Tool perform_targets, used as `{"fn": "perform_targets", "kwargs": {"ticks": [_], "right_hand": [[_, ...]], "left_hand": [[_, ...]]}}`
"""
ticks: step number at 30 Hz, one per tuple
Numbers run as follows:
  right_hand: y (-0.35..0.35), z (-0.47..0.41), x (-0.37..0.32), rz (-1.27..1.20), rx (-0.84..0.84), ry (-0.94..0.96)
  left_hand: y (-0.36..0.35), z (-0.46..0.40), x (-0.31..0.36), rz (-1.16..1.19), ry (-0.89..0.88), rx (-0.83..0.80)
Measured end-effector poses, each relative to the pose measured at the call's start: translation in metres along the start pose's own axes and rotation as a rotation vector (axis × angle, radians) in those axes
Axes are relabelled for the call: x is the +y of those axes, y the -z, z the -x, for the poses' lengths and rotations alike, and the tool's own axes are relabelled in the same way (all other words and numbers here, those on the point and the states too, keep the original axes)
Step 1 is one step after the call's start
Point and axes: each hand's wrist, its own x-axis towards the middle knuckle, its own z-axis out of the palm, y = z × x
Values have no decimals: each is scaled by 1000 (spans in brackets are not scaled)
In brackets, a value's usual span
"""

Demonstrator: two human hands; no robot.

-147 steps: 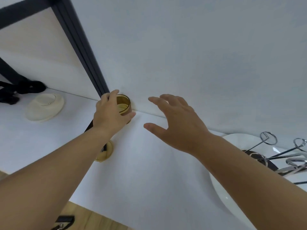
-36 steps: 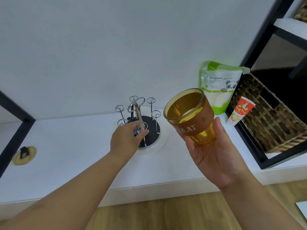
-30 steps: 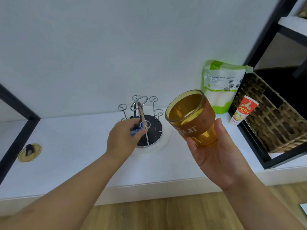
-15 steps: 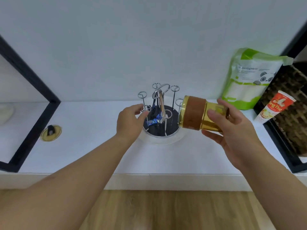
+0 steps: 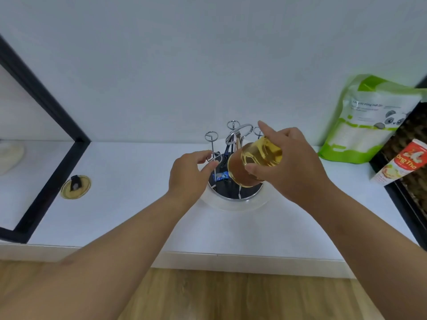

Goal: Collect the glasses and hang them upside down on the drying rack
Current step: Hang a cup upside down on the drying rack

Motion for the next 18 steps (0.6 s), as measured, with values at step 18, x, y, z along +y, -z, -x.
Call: {"fn": "perform_targets", "kwargs": {"ticks": [18], "right_hand": [[-63, -14, -3, 450, -230, 89]], "left_hand": [[0, 0, -3, 6, -24, -2]]}}
